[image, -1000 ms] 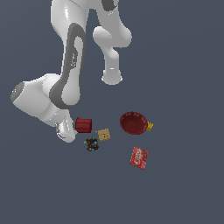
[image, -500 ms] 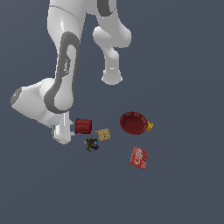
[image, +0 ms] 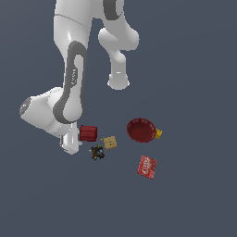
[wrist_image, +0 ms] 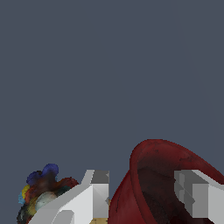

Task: Pick up a designated object from a clutter of objects.

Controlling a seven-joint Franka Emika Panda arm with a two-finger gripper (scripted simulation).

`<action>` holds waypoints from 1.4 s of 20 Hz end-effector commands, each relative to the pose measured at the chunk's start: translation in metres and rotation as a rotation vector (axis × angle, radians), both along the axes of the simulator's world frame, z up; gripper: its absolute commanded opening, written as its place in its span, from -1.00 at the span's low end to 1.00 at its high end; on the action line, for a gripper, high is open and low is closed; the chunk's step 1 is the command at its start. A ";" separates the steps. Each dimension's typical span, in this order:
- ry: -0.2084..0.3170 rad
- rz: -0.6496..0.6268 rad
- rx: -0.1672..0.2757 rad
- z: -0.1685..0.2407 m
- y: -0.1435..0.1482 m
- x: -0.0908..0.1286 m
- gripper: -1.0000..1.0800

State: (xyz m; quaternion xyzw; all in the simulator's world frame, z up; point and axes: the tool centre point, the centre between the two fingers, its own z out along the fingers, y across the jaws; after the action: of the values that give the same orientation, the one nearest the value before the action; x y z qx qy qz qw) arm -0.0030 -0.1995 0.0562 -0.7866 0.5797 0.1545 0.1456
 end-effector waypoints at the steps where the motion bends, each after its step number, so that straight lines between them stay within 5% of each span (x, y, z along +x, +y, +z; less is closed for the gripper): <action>1: 0.000 -0.001 0.000 -0.004 0.002 0.000 0.23; 2: 0.000 -0.002 0.000 -0.005 0.002 -0.001 0.23; 3: 0.000 -0.002 0.000 -0.005 0.002 -0.001 -1.00; 18: 0.000 -0.002 0.000 0.000 0.006 -0.001 -1.00; 28: 0.000 -0.002 -0.001 0.040 0.039 -0.010 -1.00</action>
State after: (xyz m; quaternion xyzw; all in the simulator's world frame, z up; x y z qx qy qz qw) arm -0.0121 -0.1672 0.0867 -0.7858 0.5809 0.1555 0.1447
